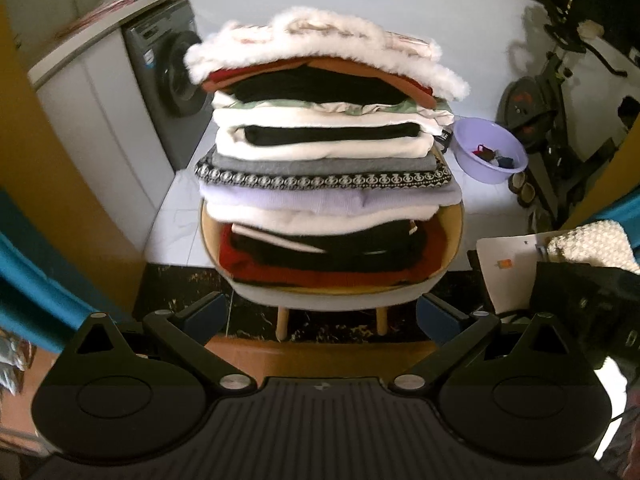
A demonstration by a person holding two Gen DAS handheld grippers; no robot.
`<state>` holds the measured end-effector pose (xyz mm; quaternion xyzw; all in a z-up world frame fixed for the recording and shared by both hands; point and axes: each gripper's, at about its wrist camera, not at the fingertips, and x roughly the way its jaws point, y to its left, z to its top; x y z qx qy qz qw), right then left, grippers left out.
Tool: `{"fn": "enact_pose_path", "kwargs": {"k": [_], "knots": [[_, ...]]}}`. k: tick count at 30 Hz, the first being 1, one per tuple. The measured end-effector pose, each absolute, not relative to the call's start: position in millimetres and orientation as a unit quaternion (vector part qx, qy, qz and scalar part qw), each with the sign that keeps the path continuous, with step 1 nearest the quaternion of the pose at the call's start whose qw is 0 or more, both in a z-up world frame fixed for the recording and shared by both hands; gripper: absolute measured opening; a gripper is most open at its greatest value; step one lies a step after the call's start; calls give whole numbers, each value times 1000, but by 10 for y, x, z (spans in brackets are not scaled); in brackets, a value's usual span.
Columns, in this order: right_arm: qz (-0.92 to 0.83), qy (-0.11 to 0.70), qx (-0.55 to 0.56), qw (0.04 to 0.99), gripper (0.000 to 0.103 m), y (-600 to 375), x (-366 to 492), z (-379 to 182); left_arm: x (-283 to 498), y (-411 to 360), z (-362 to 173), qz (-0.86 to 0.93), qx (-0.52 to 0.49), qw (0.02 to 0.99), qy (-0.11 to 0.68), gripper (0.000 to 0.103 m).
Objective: Fold clothes
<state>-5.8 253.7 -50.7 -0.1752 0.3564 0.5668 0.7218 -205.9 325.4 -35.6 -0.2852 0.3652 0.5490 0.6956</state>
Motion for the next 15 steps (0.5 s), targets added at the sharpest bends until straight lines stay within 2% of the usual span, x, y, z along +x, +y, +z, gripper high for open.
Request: {"fn": "enact_pose_path", "kwargs": {"k": [6, 15], "knots": [[569, 355, -170, 722, 102, 2362, -296, -405, -2215, 3056, -302, 548, -267, 704, 366, 103], [528, 393, -161, 735, 102, 2156, -600, -402, -2573, 2950, -274, 534, -268, 707, 379, 103]]}}
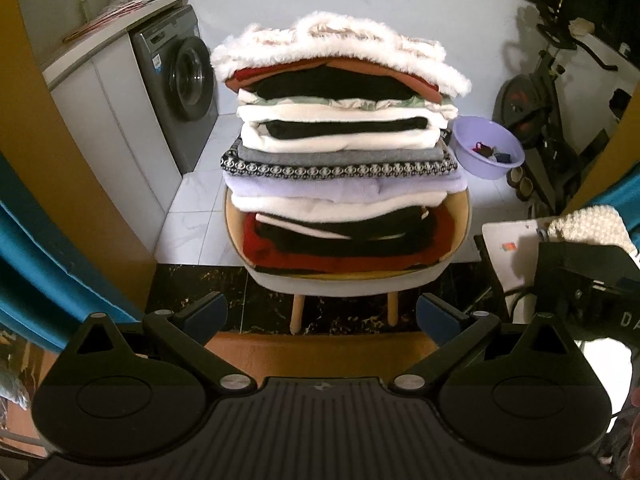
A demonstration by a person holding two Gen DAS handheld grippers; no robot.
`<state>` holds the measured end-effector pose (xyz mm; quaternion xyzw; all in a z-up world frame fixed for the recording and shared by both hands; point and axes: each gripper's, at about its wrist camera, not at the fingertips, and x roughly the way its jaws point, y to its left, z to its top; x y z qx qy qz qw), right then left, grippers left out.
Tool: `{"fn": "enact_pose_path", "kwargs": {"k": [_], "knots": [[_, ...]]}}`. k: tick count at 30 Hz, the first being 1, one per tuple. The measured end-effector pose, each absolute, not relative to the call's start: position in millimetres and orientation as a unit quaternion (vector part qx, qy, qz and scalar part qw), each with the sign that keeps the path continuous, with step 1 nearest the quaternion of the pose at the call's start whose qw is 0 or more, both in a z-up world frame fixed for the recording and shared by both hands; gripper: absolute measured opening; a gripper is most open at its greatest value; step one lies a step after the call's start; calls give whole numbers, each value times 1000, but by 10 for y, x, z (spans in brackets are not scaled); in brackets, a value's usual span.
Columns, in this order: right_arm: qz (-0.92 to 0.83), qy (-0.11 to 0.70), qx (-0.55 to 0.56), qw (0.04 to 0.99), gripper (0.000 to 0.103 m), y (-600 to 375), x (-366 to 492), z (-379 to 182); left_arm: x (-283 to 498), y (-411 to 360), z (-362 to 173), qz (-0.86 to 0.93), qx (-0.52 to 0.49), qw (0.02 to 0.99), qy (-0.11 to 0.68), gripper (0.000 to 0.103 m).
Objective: Fold clothes
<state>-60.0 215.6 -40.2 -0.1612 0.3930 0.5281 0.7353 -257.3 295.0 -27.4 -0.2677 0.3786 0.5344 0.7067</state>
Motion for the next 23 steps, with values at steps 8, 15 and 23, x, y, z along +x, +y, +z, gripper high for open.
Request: {"fn": "enact_pose_path", "kwargs": {"k": [8, 15, 23], "knots": [[508, 397, -167, 746, 102, 1982, -928, -412, -2775, 2859, -287, 512, -261, 720, 388, 103], [487, 401, -169, 757, 102, 1883, -1056, -416, -2846, 2850, -292, 496, -259, 730, 393, 103], [479, 397, -173, 764, 102, 1867, -1166, -395, -2930, 2828, -268, 487, -254, 741, 387, 103]]}}
